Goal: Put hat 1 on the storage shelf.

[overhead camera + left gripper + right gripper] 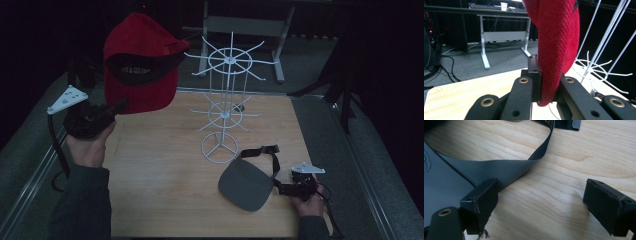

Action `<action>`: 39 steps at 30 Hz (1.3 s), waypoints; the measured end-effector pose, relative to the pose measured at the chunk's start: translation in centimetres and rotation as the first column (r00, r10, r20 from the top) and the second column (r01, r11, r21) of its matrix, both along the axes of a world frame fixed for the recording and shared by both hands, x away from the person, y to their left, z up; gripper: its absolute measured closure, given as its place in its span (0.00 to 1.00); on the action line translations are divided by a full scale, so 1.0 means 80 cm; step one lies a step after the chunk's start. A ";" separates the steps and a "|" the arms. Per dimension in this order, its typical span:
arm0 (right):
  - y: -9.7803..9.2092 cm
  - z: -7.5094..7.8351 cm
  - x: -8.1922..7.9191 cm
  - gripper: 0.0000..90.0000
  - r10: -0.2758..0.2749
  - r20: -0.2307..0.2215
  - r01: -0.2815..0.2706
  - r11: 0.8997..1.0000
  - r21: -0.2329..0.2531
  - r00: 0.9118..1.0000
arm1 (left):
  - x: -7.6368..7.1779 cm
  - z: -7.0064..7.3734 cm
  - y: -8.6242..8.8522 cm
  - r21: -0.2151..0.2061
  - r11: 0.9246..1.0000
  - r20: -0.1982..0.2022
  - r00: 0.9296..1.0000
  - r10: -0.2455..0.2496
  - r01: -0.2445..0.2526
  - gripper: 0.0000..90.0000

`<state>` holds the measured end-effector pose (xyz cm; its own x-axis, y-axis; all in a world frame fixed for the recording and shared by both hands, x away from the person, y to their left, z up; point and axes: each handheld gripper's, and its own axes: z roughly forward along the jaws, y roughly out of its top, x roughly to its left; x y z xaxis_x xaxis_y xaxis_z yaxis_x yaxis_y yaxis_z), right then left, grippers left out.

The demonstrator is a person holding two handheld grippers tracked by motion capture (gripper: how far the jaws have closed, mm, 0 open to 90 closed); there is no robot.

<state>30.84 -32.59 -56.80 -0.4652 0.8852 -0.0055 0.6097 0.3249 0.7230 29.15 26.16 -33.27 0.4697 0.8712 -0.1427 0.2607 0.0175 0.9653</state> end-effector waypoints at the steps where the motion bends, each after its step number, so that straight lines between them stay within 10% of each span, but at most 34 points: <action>1: 0.000 0.000 0.000 0.14 0.000 0.000 0.000 1.000 0.000 1.000 | -0.001 0.001 -0.001 0.001 1.000 0.004 1.000 -0.003 0.003 0.96; 19: 0.000 0.000 0.000 0.14 -0.001 -0.002 0.001 1.000 0.001 1.000 | -0.018 -0.005 -0.027 0.036 0.999 0.033 0.999 -0.035 0.034 0.96; 39: 0.000 0.000 0.000 0.14 0.001 0.001 -0.001 1.000 -0.002 1.000 | -0.010 -0.099 -0.039 0.091 0.995 -0.079 0.996 -0.041 0.048 0.95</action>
<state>30.84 -32.61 -56.80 -0.4658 0.8848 -0.0076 0.6084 0.3266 0.7233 28.36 23.02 -41.17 0.4989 0.8609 -0.0994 0.3330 -0.0845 0.9391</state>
